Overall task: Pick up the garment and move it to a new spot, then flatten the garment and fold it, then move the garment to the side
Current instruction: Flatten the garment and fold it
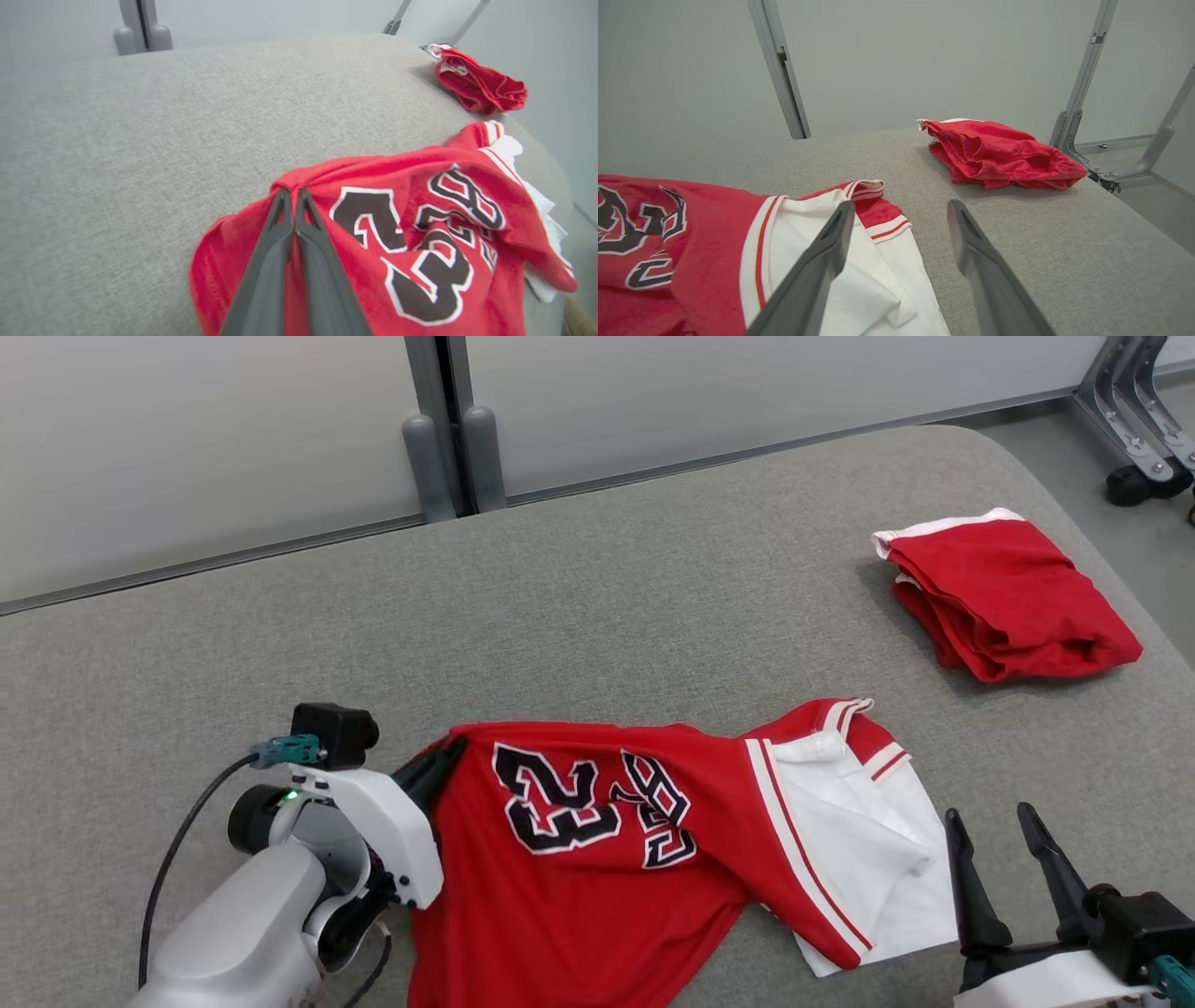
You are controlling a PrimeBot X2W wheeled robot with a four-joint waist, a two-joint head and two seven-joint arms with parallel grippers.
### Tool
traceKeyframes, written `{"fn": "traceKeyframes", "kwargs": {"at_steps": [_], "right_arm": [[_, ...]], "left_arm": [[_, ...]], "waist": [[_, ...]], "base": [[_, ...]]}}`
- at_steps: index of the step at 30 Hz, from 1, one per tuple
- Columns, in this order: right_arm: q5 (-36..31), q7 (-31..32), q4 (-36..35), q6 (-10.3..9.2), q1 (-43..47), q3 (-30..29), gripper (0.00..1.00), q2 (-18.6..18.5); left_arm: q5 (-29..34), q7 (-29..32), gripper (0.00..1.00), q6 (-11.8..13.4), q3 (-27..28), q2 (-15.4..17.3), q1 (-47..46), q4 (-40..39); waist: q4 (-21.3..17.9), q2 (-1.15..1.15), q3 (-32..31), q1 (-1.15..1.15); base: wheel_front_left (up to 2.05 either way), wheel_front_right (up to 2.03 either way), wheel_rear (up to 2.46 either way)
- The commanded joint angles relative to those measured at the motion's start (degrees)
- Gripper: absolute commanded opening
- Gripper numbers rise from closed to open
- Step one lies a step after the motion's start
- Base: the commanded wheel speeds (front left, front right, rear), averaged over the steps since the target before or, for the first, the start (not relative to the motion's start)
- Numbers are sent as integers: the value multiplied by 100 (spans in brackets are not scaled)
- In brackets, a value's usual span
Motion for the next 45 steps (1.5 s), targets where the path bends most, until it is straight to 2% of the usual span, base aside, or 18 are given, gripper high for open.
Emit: {"fn": "traceKeyframes", "kwargs": {"at_steps": [1, 7, 10, 17, 18, 19, 20, 21, 25, 30, 34, 35, 39, 43, 45], "right_arm": [[2, -25, -2, -2, -4, 9, 100, -29], [-62, -25, 24, -2, -18, 22, 100, -29], [-86, -25, 39, -2, -4, 42, 100, -29], [-92, -25, 111, -2, 12, 87, 100, -28], [-92, -25, 124, -2, 7, 96, 100, -29], [-87, -25, 136, -2, -1, 111, 100, -29], [-74, -25, 144, -2, -9, 105, 100, -29], [-54, -25, 140, -2, -8, 96, 100, -30], [-19, -25, 147, -2, 55, 74, 100, -28], [-8, -25, 103, -2, 201, -58, 100, -28], [-22, -25, 50, -2, 362, -183, 100, -28], [-22, -25, 50, -2, 362, -183, 100, -28], [-51, -25, 19, -2, 470, -241, 100, -29], [-80, -25, -25, -2, 489, -234, 100, -29], [-99, -25, -26, -2, 482, -209, 100, -28]], "left_arm": [[89, -198, 0, 33, 62, -26, -173, 117], [337, -897, 0, 248, 265, -59, -639, 668], [461, -1263, 0, 469, 391, -49, -916, 1039], [573, -1406, 0, 642, 430, -101, -1174, 1746], [552, -1412, 4, 629, 427, -127, -1155, 1844], [513, -1414, 34, 616, 444, -148, -1121, 1951], [446, -1388, 76, 592, 468, -190, -1062, 2053], [437, -1378, 100, 595, 468, -216, -1013, 2142], [267, -1505, 100, 617, 622, -206, -839, 2291], [-37, -1651, 100, 697, 988, -87, -247, 2001], [-263, -1700, 100, 957, 1412, -13, 555, 1333], [-263, -1700, 100, 957, 1412, -13, 555, 1333], [-468, -1706, 100, 1265, 1765, -14, 1665, 427], [-824, -1571, 100, 1348, 1855, -68, 2580, -518], [-903, -1366, 100, 1417, 1784, 10, 2885, -886]], "waist": [[65, 0, -50, 0], [158, 0, -124, 0], [148, 0, -163, 0], [69, 0, -195, 0], [49, 0, -199, 0], [28, 0, -199, 0], [10, 0, -195, 0], [-2, 0, -195, 0], [-57, 0, -220, 0], [-47, 0, -326, 0], [68, 0, -453, 0], [68, 0, -453, 0], [180, 0, -585, 0], [321, 0, -597, 0], [379, 0, -596, 0]], "base": [[0, 0, 0], [0, 0, 0], [0, 0, 0], [0, 0, 0], [0, 0, 0], [0, 0, 0], [0, 0, 0], [0, 0, 0], [0, 0, 0], [0, 0, 0], [0, 0, 0], [0, 0, 0], [0, 0, 0], [0, 0, 0], [0, 0, 0]]}}
